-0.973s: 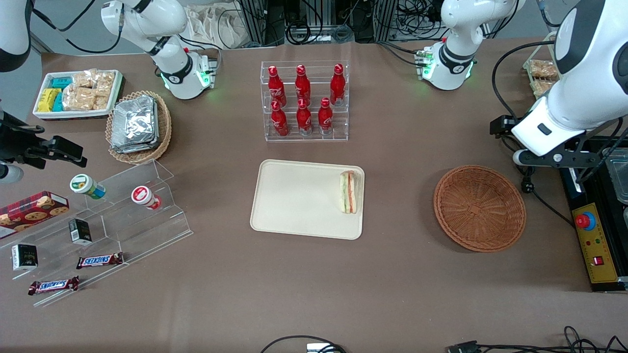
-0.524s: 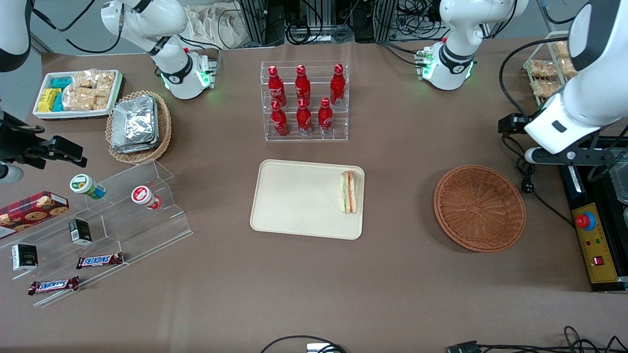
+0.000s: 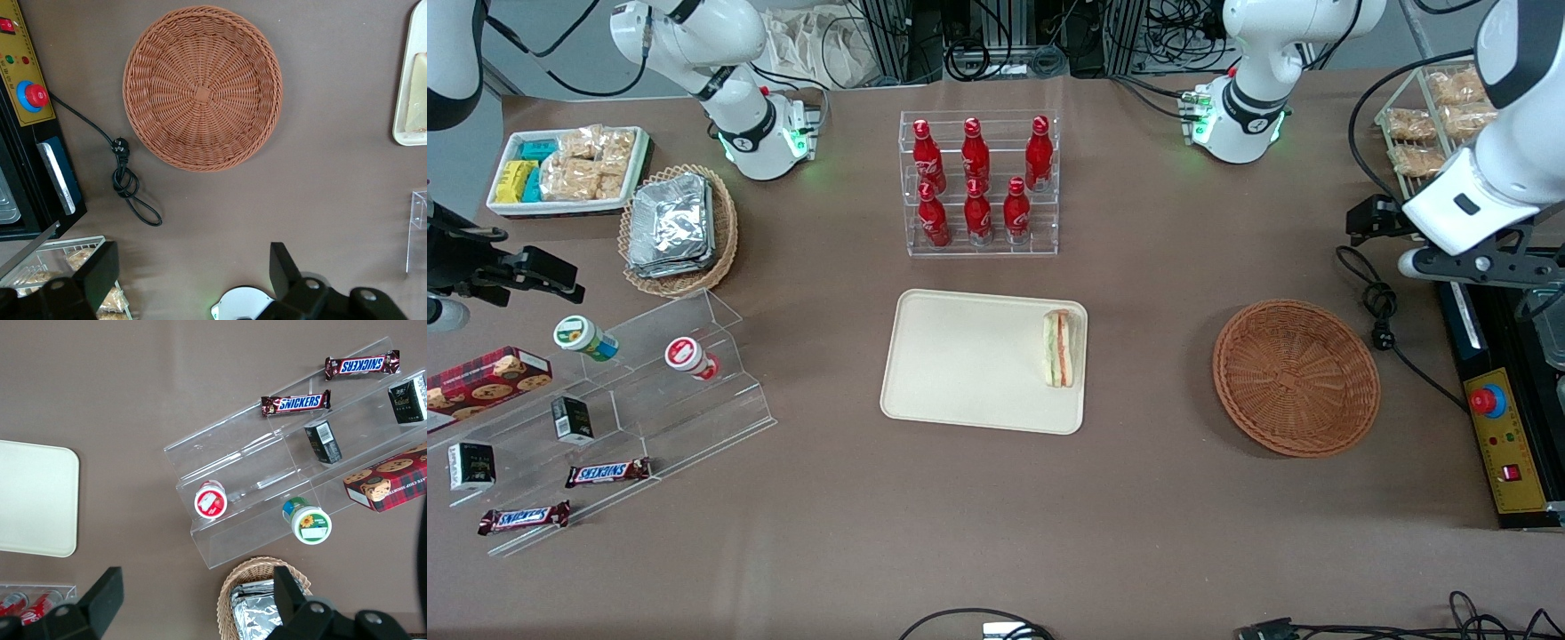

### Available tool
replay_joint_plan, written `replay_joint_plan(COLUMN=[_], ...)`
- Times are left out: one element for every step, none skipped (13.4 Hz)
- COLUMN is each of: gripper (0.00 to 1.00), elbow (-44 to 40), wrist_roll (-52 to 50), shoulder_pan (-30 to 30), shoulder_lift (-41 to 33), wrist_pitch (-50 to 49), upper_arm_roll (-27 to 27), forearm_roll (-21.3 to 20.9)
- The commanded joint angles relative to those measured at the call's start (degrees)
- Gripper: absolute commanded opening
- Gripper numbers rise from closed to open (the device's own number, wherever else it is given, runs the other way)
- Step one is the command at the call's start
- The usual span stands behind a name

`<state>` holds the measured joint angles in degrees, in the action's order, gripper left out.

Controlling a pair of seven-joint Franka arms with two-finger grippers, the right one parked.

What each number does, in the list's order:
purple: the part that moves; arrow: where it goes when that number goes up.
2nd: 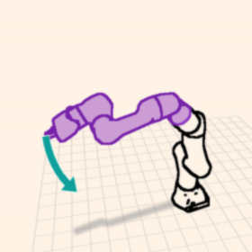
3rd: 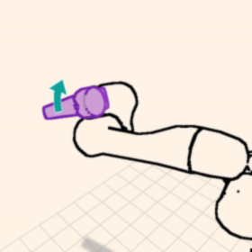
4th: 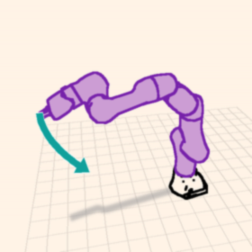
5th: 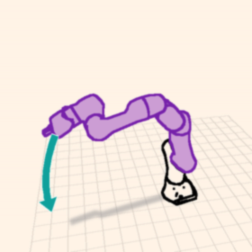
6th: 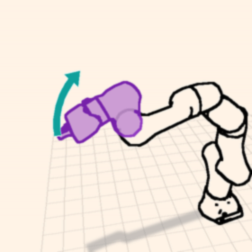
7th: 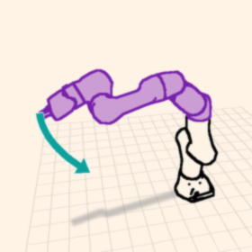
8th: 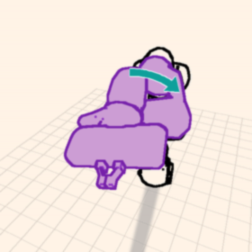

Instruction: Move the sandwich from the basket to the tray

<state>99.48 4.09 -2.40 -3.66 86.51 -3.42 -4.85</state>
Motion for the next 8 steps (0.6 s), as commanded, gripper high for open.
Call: replay_joint_plan(gripper=[1.00,1.00,1.00,1.00,1.00,1.00,1.00,1.00], elbow=[2.73,2.65,2.65,2.65,2.65,2.56,2.56,2.65], wrist_roll=[0.83,0.83,0.74,0.83,0.74,0.74,0.74,0.74], shoulder_pan=[-1.03,-1.03,-0.94,-0.85,-0.85,-0.85,-0.85,-0.85], shoulder_lift=[-2.40,-2.23,-2.14,-2.14,-2.22,-2.14,-2.14,-2.22], wrist_pitch=[2.61,2.70,2.70,3.05,3.57,3.75,3.93,4.10], upper_arm_roll=[0.96,0.96,0.96,0.96,0.96,0.96,0.96,0.96], forearm_roll=[0.54,0.54,0.54,0.54,0.54,0.54,0.54,0.54])
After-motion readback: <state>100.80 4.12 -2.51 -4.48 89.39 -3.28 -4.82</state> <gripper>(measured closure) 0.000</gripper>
